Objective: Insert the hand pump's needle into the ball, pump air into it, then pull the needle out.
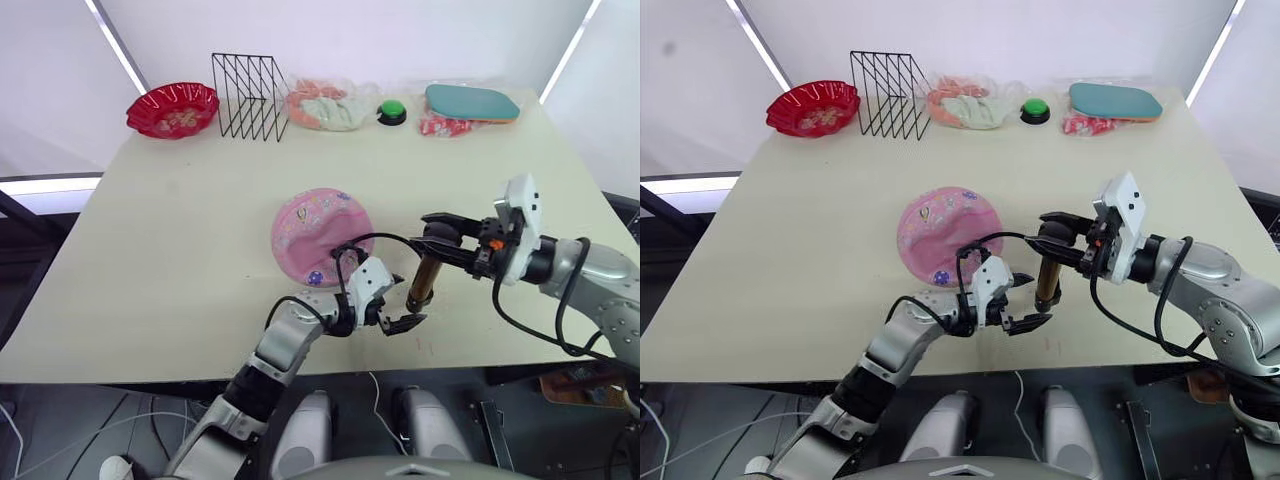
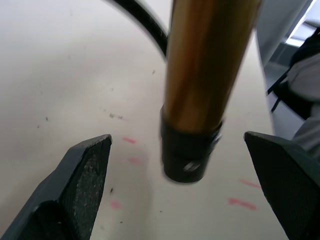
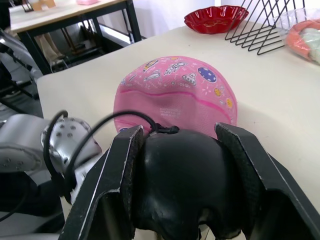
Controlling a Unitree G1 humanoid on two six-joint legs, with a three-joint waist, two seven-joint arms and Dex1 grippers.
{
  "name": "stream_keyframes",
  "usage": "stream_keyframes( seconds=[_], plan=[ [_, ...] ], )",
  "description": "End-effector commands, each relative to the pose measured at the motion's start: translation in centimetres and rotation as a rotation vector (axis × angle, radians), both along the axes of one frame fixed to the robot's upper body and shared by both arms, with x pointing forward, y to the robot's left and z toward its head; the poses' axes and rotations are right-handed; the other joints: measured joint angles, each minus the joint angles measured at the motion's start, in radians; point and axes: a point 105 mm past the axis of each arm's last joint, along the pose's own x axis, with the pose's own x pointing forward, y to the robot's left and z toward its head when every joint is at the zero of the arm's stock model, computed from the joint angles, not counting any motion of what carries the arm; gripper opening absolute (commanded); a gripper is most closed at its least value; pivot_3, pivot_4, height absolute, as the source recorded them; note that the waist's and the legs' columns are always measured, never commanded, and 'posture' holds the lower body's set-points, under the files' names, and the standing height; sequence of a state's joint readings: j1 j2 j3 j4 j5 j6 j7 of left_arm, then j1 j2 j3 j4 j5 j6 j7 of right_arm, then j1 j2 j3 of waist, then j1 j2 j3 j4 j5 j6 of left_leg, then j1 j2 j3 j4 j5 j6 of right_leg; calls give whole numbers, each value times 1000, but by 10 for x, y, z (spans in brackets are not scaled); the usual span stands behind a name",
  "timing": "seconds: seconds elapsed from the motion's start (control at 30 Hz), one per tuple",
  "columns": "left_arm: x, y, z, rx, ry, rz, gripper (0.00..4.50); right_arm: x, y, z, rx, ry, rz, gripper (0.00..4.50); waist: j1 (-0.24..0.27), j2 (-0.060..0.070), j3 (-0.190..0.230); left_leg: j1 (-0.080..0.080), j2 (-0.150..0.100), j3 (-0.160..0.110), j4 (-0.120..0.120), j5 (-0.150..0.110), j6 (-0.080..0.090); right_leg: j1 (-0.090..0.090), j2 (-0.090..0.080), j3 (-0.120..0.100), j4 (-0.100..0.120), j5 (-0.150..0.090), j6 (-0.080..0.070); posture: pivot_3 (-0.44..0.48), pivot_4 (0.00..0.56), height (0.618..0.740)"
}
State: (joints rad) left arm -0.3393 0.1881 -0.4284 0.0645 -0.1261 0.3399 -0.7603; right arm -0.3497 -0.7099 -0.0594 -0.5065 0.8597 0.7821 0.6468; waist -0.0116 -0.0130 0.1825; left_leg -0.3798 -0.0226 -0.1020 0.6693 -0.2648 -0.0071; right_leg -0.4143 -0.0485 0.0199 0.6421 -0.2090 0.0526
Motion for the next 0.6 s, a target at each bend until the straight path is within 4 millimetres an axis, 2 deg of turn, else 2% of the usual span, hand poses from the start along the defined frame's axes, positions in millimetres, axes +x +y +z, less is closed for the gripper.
stream_keyframes(
  seconds=[0.03,0.13,0.23,0.6],
  plan=[
    [4,-12,9,-16,-66,-4,4500,-1,-2,15,-1,-60,-11,1788,1,0,0,0,0,0,0,0,0,0,0,0,0,0,0,0,150,740],
    [6,-15,9,-29,-75,4,4500,1,-2,15,-3,-59,-23,1788,-1,0,0,0,0,0,0,0,0,0,0,0,0,0,0,0,150,740],
    [5,-20,9,-27,-85,-13,3253,2,-3,13,-11,-53,-45,1788,1,0,0,0,0,0,0,0,0,0,0,0,0,0,0,0,150,740],
    [4,-16,2,3,-86,-12,3224,8,-4,15,15,-64,-87,1788,0,0,0,0,0,0,0,0,1,0,0,0,0,0,0,0,150,740]
  ],
)
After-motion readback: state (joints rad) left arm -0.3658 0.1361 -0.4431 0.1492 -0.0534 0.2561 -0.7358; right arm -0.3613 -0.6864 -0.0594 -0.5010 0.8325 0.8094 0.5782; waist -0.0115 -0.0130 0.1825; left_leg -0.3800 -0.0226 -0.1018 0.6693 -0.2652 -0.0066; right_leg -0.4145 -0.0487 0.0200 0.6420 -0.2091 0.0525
